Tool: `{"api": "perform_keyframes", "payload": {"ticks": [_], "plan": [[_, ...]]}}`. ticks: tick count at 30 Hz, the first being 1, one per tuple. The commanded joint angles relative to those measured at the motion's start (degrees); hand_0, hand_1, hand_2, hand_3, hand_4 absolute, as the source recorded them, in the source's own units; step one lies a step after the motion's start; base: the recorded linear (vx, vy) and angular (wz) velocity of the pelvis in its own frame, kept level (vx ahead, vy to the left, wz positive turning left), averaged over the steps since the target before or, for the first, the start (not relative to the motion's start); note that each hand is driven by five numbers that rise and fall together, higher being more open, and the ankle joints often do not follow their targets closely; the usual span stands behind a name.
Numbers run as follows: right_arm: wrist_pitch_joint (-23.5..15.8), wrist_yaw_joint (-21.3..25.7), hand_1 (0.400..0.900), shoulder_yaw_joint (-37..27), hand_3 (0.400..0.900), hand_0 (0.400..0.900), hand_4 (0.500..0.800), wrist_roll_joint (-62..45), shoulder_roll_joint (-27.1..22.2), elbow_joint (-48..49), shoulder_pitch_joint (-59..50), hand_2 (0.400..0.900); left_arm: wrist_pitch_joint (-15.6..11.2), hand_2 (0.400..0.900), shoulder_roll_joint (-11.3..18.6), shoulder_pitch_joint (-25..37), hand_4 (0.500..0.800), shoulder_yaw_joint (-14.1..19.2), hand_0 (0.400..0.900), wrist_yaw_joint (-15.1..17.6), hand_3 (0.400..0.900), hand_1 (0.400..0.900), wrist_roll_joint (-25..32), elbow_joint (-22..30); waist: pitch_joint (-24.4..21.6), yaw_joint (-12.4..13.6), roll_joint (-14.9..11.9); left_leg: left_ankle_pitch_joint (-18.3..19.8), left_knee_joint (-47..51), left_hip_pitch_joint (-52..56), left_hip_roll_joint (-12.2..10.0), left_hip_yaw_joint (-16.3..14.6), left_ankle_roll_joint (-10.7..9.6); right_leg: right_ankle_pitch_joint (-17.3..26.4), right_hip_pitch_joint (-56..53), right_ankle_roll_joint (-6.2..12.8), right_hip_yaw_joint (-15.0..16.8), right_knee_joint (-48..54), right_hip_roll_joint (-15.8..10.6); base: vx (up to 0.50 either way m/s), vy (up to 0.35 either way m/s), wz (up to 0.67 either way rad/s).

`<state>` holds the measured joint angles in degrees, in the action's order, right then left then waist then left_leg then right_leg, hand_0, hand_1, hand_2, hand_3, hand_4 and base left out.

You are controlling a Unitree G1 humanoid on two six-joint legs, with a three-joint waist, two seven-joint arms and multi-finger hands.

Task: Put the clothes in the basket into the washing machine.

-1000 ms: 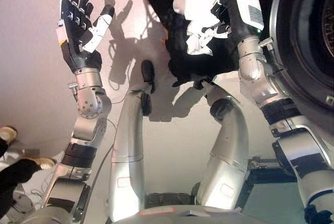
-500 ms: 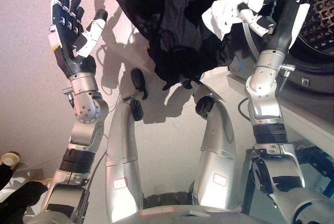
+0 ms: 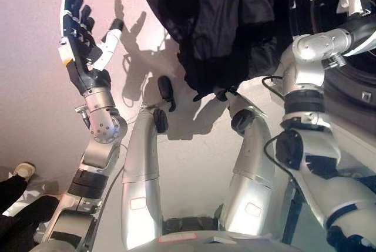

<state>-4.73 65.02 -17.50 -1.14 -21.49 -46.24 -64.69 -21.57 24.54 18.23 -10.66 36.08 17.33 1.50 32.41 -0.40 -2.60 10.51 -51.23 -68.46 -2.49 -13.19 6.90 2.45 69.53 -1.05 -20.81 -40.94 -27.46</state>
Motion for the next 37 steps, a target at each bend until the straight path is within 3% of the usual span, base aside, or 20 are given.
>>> {"api": "perform_keyframes", "payload": {"ticks": [1, 5, 6, 7, 10, 16, 22, 27, 33, 37], "plan": [[-0.4, 3.9, 0.4, 5.3, 0.4, 0.4, 0.5, -4.1, -14.1, -9.6, 0.2, 0.4, -6.9, 0.9, 0.2, -3.5, 0.8, -3.8, 0.9, -0.8, 0.9, 0.9, -2.1, 6.2, -12.1, 1.1, 7.2, 2.1, 6.5, 0.3, 4.3, 6.1, -1.0, -7.1, 12.8, 7.56, -0.3, -12.9, -1.6, -0.02, -0.054, 0.17], [-0.8, -0.5, 0.4, 10.6, 0.4, 0.4, 0.5, -7.4, -21.6, -19.3, -3.0, 0.4, -6.8, 0.9, 1.2, -2.8, 0.8, -5.8, 0.9, -3.2, 0.9, 0.9, -1.4, 6.9, -12.0, 2.4, 8.2, 2.3, 5.1, -0.2, 4.7, 6.2, -1.1, -7.7, 13.7, 7.21, 0.6, -14.3, -2.5, -0.01, -0.043, 0.14], [-0.9, -2.7, 0.731, 12.0, 0.731, 0.731, 0.699, -8.1, -23.7, -21.8, -3.3, 0.731, -6.6, 0.9, 1.4, -2.7, 0.8, -6.4, 0.9, -4.1, 0.9, 0.9, -0.9, 6.4, -12.2, 2.7, 8.3, 2.3, 4.6, -0.3, 4.7, 6.3, -1.2, -7.8, 14.0, 7.13, 0.9, -14.8, -2.7, 0.0, -0.044, 0.18], [-0.9, -4.1, 0.9, 13.3, 0.9, 0.9, 0.8, -8.7, -25.1, -23.4, -3.8, 0.9, -6.5, 0.9, 1.4, -2.2, 0.8, -7.0, 0.9, -5.2, 0.9, 0.9, -0.3, 6.3, -12.4, 3.1, 8.4, 2.3, 4.4, -0.4, 4.7, 6.2, -1.3, -7.9, 14.2, 7.09, 1.2, -15.1, -3.1, 0.01, -0.035, 0.14], [-1.2, -4.6, 0.9, 14.7, 0.9, 0.9, 0.8, -8.7, -25.4, -23.8, -3.7, 0.9, -6.3, 0.9, 0.9, -1.6, 0.8, -7.4, 0.9, -6.4, 0.9, 0.9, 0.3, 5.9, -12.6, 2.8, 8.6, 2.0, 4.5, -0.2, 4.6, 6.0, -1.5, -7.8, 13.8, 7.08, 1.4, -14.8, -3.1, 0.01, -0.013, 0.04], [-4.8, -5.2, 0.9, 14.3, 0.9, 0.9, 0.8, -5.8, -19.6, -14.0, 1.1, 0.9, -6.5, 0.9, -1.4, -0.7, 0.8, -5.5, 0.9, -5.3, 0.9, 0.9, 0.1, 4.0, -13.1, 1.2, 8.0, 1.7, 5.9, 1.1, 4.1, 5.6, -1.6, -7.0, 12.4, 7.3, 1.1, -13.4, -2.2, 0.0, -0.002, -0.05], [-8.4, -5.1, 0.9, 10.7, 0.9, 0.9, 0.8, -0.1, -4.9, 10.4, 11.7, 0.9, -5.8, 0.9, -3.9, -1.3, 0.8, -2.3, 0.9, -2.4, 0.9, 0.9, -0.6, 3.1, -12.2, -2.1, 7.3, 1.6, 8.6, 3.7, 3.3, 4.8, -1.3, -5.5, 9.9, 7.99, 0.5, -10.7, -1.0, -0.02, 0.059, -0.2], [-12.2, -15.2, 0.9, 13.7, 0.9, 0.9, 0.8, 2.2, 6.5, 28.3, 28.8, 0.9, -4.2, 0.9, -5.7, -3.7, 0.8, -1.8, 0.9, -2.8, 0.9, 0.9, -0.1, -0.9, -11.7, -4.8, 5.3, 0.9, 13.8, 9.6, 2.5, 4.1, -0.9, -3.3, 4.2, 9.55, -1.2, -6.4, 0.0, 0.02, 0.071, -0.23], [-14.2, -31.3, 0.9, 19.3, 0.9, 0.9, 0.8, -3.6, 10.4, 27.9, 43.5, 0.9, -2.5, 0.9, -7.8, -7.5, 0.8, -0.7, 0.9, -8.4, 0.9, 0.9, 2.7, -9.6, -12.2, -7.7, 2.2, -0.8, 26.1, 25.5, 2.3, 3.3, -1.1, 3.1, -9.6, 13.77, -2.6, 2.5, 1.6, 0.11, 0.047, -0.13], [-13.7, -38.2, 0.9, 22.0, 0.9, 0.9, 0.8, -8.1, 12.1, 21.3, 48.5, 0.9, -1.5, 0.9, -9.4, -9.0, 0.8, 0.2, 0.9, -11.9, 0.9, 0.9, 3.9, -16.7, -11.8, -8.7, 1.0, -2.8, 35.2, 39.9, 2.1, 2.6, -2.5, 6.2, -20.9, 14.69, -3.1, 9.7, 2.7, 0.17, 0.029, -0.16]]}}
